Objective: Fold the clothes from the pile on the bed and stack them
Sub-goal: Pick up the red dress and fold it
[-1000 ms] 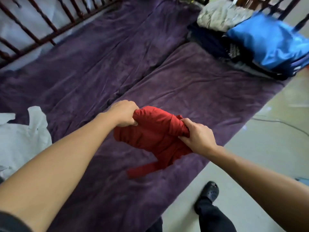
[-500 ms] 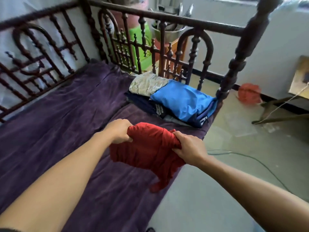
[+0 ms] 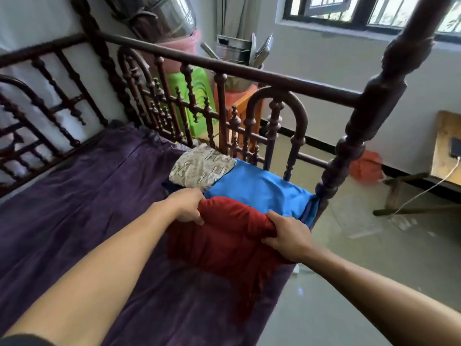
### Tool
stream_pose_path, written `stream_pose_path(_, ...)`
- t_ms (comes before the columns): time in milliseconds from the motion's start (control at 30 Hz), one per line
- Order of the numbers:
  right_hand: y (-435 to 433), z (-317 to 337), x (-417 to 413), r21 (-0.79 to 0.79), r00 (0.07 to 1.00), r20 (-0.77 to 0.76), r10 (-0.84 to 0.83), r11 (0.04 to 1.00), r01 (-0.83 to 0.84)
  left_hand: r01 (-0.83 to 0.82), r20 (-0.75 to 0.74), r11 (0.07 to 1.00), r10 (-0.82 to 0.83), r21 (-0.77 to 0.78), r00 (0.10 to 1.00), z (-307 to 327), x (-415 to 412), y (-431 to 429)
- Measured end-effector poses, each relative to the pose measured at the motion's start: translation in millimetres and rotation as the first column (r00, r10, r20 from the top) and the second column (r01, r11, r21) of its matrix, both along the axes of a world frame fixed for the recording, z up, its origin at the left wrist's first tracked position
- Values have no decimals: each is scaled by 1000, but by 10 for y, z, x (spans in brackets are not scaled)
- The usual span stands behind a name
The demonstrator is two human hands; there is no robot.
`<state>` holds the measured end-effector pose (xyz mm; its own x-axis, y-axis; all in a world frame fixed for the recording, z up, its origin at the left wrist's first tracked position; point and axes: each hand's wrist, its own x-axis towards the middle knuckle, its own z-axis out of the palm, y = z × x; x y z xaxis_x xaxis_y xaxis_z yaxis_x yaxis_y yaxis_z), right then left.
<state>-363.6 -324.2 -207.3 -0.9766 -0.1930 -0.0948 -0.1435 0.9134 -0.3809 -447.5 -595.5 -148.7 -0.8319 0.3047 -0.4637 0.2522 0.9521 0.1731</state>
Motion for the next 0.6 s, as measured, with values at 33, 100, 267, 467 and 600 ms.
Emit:
stream_pose_path(33, 63, 11, -148, -8, 1000, 19, -17, 1000, 17, 13, 15, 1000, -13, -1, 1000, 2, -177, 72)
stream_pose_path(100, 206, 50, -430, -13, 997, 63, -54, 998, 55, 32, 43, 1000, -31, -1, 999, 2, -526, 241)
stream_pose_path(267, 695, 42, -1142, -24, 970, 209, -121, 991, 129, 65, 120, 998, -64, -4, 991, -85, -1369, 794)
stream_pose_path(467, 1319, -310, -2015, -90, 890, 437, -130, 978, 187, 84, 191, 994, -69, -71, 979, -567, -2239, 1517)
stream_pose_path(600, 1480, -778, -2278, 19, 887, 442, -133, 990, 139, 74, 198, 992, -52, -103, 979, -1135, -2681, 1887)
